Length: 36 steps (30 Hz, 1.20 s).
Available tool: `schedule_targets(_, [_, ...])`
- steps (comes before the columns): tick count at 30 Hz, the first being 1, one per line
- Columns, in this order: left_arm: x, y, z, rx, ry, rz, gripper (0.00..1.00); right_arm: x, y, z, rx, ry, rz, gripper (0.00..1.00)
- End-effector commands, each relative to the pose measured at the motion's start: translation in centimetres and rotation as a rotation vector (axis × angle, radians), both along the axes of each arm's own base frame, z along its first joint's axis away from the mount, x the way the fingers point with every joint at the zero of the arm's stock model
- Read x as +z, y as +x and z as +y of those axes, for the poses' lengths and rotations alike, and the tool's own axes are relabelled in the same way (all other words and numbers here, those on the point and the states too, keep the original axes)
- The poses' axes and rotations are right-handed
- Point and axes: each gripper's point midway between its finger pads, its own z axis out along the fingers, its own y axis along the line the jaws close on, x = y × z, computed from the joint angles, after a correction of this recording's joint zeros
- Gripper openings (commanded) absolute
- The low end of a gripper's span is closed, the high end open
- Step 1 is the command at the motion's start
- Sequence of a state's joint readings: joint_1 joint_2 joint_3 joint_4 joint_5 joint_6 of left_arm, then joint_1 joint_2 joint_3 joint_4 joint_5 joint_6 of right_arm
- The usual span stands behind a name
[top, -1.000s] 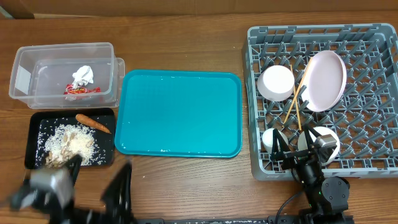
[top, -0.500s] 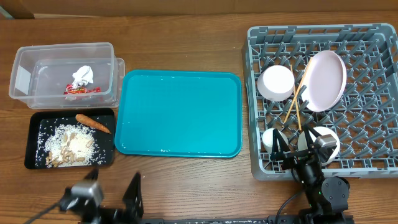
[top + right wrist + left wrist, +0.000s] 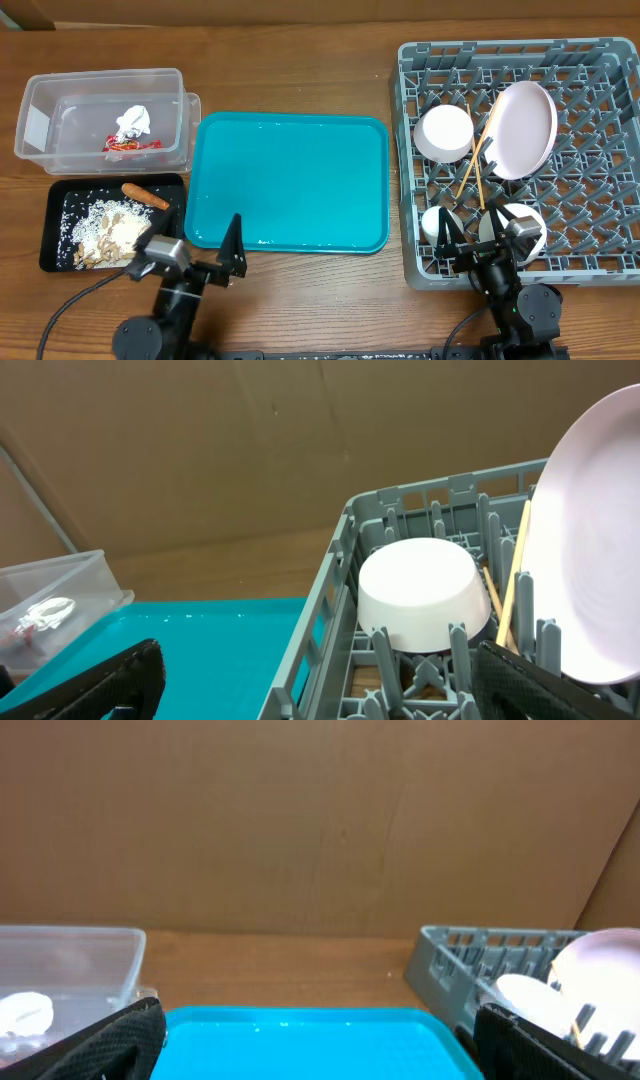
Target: Sort waste into correct bins and load items into the dishwasher
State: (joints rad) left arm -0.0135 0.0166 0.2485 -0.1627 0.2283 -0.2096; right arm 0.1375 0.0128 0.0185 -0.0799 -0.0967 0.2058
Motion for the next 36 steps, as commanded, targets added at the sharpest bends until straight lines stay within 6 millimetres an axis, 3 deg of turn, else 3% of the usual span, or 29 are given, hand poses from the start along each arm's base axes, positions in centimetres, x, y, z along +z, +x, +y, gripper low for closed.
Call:
schedule_targets(1, [-2.8,0.8,-0.3,-0.015,-0.006,0.036,1.0,-0.2,0.1,-0.3,-0.013,0.004,-0.002,1.0])
schedule_targets(11, [-8.9,1.8,-0.2,-0.01,0.0,0.148,1.0,-0.2,0.1,-0.3,-0.013,0.004,-0.002,1.0])
schedule_targets(19, [-8.8,1.8,-0.4,-0.016,0.099,0.118,1.0,-0.2,0.1,-0.3,-0.013,0.004,-0.002,1.0])
schedule_targets(36, [-8.8,1.8,-0.6,-0.024,0.099,0.119,1.0,-0.2,0.1,-0.3,-0.013,0.004,-0.002,1.0])
